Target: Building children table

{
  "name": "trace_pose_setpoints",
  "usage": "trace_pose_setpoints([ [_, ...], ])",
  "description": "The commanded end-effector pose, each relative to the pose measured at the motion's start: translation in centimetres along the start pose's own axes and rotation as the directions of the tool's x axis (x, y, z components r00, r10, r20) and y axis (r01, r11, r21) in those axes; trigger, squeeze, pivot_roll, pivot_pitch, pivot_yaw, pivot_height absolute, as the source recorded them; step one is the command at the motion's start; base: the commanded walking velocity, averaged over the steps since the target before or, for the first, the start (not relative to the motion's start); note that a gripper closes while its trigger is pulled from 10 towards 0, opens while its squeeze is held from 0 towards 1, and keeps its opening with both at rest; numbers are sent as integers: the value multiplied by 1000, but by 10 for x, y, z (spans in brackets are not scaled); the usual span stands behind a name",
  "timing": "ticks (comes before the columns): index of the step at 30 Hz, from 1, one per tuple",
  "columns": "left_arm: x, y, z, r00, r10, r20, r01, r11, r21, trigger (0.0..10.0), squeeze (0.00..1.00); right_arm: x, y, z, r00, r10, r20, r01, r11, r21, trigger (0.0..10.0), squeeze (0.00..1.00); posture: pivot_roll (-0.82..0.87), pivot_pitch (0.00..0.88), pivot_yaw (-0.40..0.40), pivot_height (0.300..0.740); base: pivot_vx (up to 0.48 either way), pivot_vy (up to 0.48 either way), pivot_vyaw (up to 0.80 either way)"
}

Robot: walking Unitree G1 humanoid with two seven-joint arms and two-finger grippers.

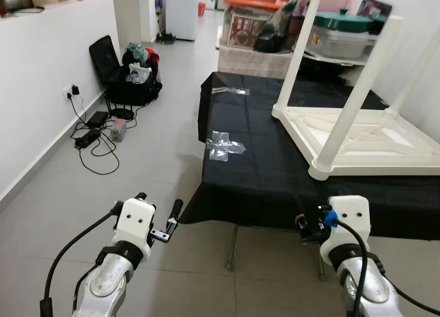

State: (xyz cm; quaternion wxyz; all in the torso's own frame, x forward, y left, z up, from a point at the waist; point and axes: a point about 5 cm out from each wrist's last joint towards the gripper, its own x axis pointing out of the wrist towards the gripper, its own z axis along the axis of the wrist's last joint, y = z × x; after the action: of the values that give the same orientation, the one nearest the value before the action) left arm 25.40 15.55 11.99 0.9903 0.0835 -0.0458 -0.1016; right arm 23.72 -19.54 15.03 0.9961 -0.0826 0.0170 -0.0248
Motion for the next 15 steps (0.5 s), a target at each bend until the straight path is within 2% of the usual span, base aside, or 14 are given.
trace_pose_setpoints([
  [1,-1,0,-1,1000,-2,-14,3,1000,15,10000,0,0,-2,-4,1000,-10,-15,9,1000,-12,10000,0,13,0,-117,740,0,0,0],
  [15,-2,0,-1,1000,-1,-21,1,1000,17,10000,0,2,1,-3,1000,4,-6,-5,999,-39,10000,0,17,0,-115,740,0,0,0],
])
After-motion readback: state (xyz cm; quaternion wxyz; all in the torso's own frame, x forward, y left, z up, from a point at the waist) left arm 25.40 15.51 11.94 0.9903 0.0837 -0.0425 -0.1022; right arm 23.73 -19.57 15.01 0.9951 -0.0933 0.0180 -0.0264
